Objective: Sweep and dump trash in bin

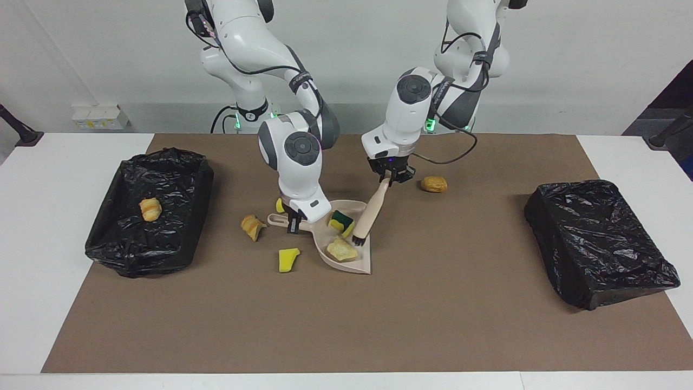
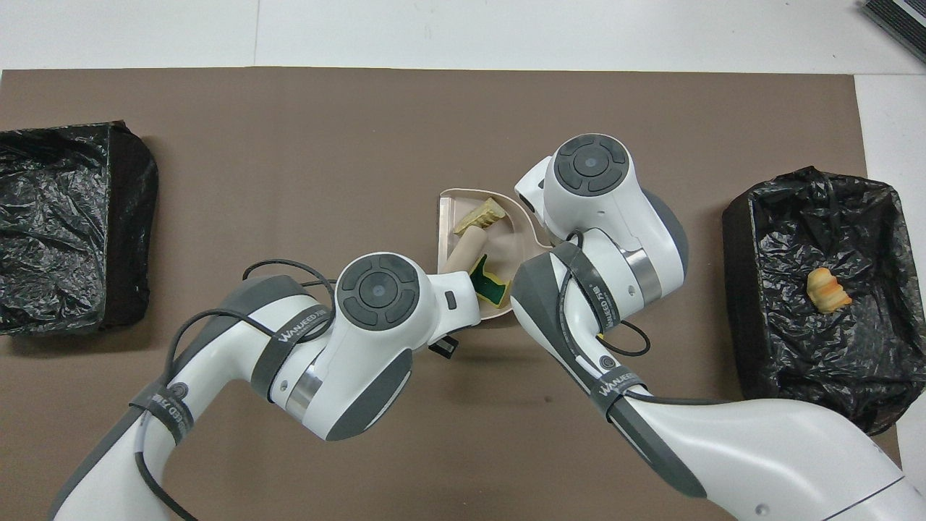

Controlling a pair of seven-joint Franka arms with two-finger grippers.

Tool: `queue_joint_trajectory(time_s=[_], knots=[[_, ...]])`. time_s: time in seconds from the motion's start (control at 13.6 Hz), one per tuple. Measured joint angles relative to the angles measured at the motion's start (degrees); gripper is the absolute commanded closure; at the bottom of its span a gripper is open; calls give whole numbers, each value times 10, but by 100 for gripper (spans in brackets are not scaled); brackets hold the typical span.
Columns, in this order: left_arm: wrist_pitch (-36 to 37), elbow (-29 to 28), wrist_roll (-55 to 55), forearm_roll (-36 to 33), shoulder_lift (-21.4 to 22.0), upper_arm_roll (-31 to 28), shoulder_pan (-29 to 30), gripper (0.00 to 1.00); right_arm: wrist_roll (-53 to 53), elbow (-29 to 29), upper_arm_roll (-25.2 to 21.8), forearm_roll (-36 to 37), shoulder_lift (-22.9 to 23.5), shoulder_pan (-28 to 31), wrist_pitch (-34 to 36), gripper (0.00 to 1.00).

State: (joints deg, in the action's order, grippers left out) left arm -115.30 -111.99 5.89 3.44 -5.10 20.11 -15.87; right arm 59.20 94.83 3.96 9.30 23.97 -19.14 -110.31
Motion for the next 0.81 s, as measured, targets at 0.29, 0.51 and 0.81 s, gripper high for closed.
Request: queue_joint_trajectory(time_s=[0.29,0.51,0.81], knots=[[60,0,80,4,46,-5,37,100,0,0,0,0,0,0,0,100],[90,-4,203,4,51,-7,52,100,0,0,0,0,0,0,0,100],[163,-8,388,4,54,-7,72,100,0,5,0,0,-1,0,-6,100]])
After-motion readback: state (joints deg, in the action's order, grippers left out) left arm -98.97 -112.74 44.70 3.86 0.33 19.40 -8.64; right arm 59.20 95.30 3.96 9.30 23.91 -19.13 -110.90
